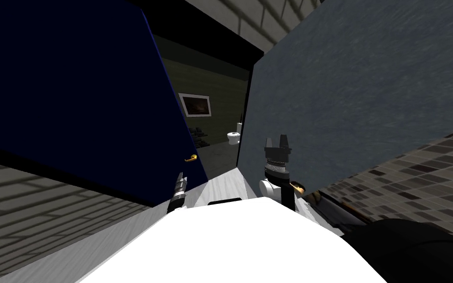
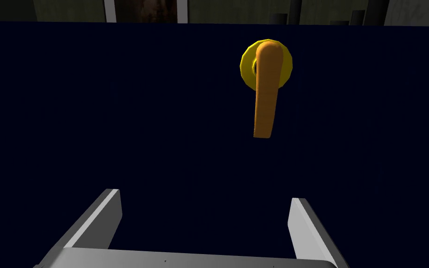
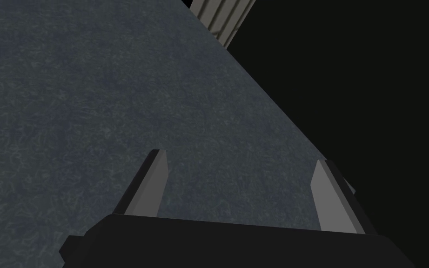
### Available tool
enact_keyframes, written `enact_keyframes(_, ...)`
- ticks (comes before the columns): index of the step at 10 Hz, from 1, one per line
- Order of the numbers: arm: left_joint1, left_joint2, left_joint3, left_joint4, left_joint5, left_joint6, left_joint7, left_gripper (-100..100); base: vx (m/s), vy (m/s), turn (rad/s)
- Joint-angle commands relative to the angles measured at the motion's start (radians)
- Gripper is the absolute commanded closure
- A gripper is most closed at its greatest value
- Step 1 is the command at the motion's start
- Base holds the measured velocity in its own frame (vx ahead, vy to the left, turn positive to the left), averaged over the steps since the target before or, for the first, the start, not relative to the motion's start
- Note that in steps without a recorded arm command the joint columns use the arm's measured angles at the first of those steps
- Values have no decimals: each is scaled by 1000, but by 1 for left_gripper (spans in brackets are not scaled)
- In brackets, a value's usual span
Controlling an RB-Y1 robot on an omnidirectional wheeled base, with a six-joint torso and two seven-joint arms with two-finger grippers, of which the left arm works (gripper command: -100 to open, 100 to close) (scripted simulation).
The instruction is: Pull the door open
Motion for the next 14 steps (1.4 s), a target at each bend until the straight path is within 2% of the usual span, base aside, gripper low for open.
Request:
enact_keyframes(1, -9, 0, 5, 38, 0, -9, 7, -100, 139, 19, -25)
enact_keyframes(5, -30, 0, 16, 120, 2, -24, 21, -100, 144, 17, -23)
enact_keyframes(8, -38, 0, 21, 156, 2, -30, 28, -100, 93, 14, -14)
enact_keyframes(9, -37, 0, 20, 147, 2, -27, 26, -100, 32, 4, -3)
enact_keyframes(10, -35, 20, 29, 171, 10, -42, 44, -100, 124, 13, -100)
enact_keyframes(13, -30, 47, 42, 201, 19, -61, 69, -100, 173, 16, -82)
enact_keyframes(14, -28, 62, 48, 217, 25, -72, 83, -100, 161, 7, -94)
